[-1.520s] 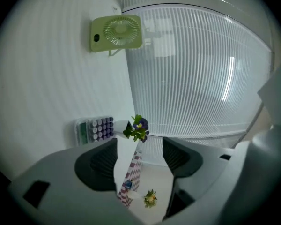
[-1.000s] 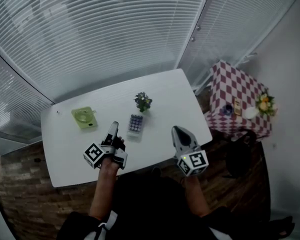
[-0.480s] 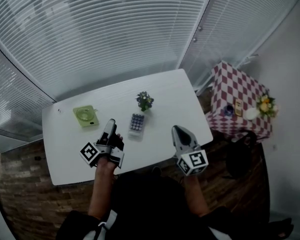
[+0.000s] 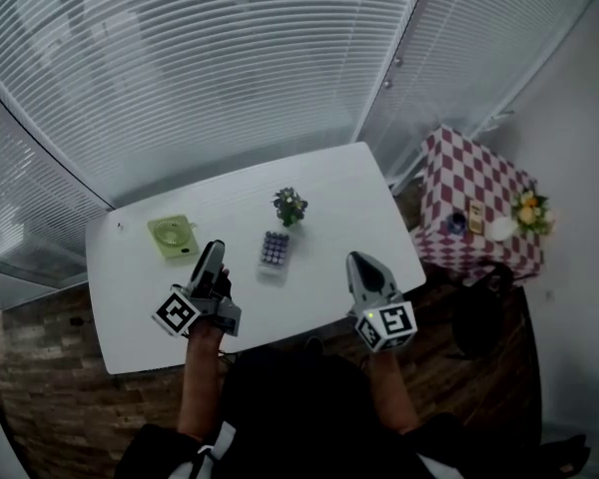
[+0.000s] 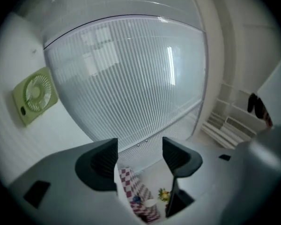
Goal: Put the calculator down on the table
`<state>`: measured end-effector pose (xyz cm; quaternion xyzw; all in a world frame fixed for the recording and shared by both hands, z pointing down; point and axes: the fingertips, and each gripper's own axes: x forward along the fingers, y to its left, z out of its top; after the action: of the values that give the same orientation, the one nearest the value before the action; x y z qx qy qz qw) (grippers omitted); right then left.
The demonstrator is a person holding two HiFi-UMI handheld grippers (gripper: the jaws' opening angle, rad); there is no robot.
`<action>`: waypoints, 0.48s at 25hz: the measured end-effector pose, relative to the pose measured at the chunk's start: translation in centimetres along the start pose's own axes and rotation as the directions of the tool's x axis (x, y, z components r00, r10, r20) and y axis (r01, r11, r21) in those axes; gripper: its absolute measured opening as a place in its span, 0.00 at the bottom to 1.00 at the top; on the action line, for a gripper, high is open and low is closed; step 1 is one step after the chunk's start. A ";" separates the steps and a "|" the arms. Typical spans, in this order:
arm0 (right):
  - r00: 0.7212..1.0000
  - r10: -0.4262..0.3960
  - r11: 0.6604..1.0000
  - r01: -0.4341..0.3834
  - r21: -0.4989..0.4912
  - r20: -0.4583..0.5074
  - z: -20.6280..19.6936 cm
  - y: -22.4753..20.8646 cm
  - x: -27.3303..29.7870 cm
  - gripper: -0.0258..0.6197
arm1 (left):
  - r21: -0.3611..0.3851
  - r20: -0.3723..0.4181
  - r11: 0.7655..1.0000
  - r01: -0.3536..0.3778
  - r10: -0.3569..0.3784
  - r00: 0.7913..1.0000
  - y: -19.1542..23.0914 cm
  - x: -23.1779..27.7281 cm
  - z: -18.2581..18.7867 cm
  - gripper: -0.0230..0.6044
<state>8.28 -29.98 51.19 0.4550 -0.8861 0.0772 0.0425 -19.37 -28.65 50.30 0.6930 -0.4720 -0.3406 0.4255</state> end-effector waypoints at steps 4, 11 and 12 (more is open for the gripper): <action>1.000 0.003 1.000 -0.003 0.005 -0.003 -0.2 0.1 0.0 0.05 | 0.428 -0.097 0.903 0.024 0.020 0.995 -1.1 -0.3 -0.5 0.48; 1.000 0.013 1.000 -0.013 0.005 -0.007 -0.3 0.7 0.1 0.05 | 0.851 -0.101 0.521 0.068 0.034 0.994 -5.4 -0.5 -0.2 0.48; 1.000 0.013 1.000 -0.013 0.004 -0.006 -0.3 0.8 0.1 0.05 | 0.891 -0.064 0.453 0.044 0.028 0.998 -6.2 -0.8 0.2 0.48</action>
<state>7.59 -29.56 51.43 0.4488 -0.8889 0.0808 0.0439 -17.56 -26.80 44.63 0.8267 -0.5620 -0.0211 0.0147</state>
